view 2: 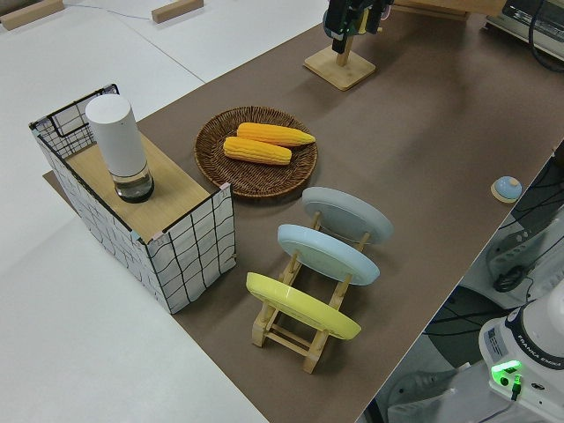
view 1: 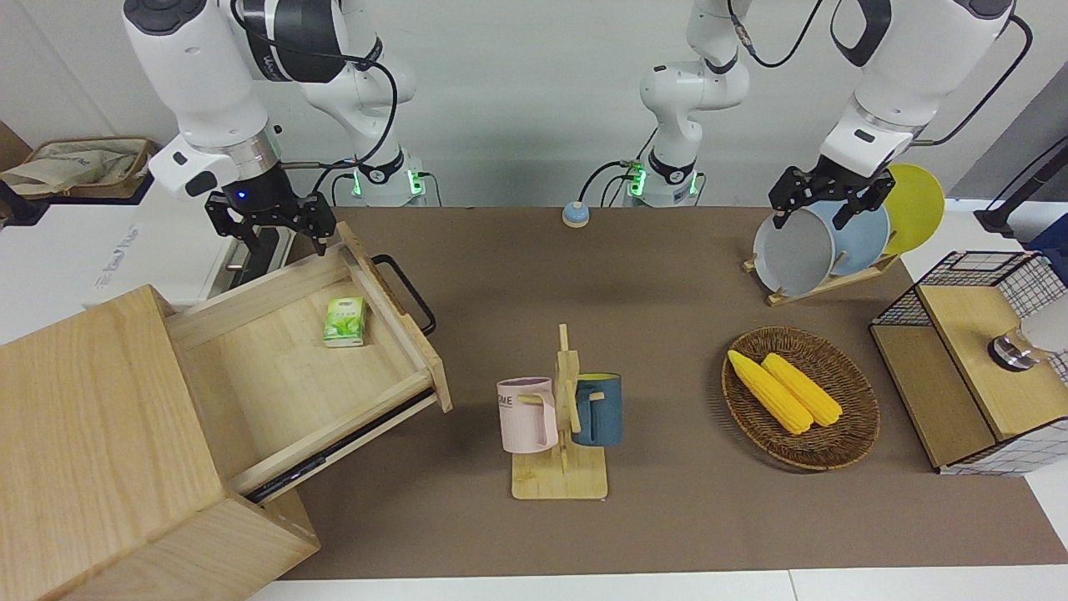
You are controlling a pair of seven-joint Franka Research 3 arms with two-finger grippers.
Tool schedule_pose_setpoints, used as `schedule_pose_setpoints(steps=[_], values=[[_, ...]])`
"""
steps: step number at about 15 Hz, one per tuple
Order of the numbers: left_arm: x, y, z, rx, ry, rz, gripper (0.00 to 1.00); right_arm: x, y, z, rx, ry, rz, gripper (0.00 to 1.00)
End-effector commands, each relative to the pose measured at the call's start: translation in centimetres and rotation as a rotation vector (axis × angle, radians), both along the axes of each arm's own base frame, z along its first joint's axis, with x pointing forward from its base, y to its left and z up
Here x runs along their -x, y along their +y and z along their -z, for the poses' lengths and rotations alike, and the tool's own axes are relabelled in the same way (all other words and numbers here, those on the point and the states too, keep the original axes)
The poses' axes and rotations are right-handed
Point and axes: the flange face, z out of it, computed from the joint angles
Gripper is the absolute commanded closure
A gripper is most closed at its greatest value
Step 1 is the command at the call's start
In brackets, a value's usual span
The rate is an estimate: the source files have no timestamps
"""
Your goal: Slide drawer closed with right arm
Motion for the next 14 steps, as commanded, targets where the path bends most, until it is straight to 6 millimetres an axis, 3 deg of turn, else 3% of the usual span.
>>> schedule_pose_setpoints(steps=[1, 2, 3, 9, 14], values=[[0.3, -0.2, -0.6, -0.019, 0.003, -0.005, 0.01, 0.4, -0.1, -0.4, 0.007, 0.005, -0.021, 0.707], [0.3, -0.2, -0.6, -0.019, 0.003, -0.005, 0.01, 0.5, -0.1, -0.3, 0.004, 0.014, -0.021, 0.913], [0.3, -0.2, -0.6, -0.019, 0.003, -0.005, 0.01, 0.5, 0.1, -0.2, 0.001, 0.019, -0.022, 0.999], [0.3, -0.2, -0.6, -0.019, 0.003, -0.005, 0.01, 0.5, 0.2, -0.2, 0.000, 0.019, -0.021, 1.000], [0.3, -0.2, -0.6, -0.019, 0.003, -0.005, 0.01, 0.9, 0.2, -2.1, 0.006, 0.020, -0.016, 1.000]])
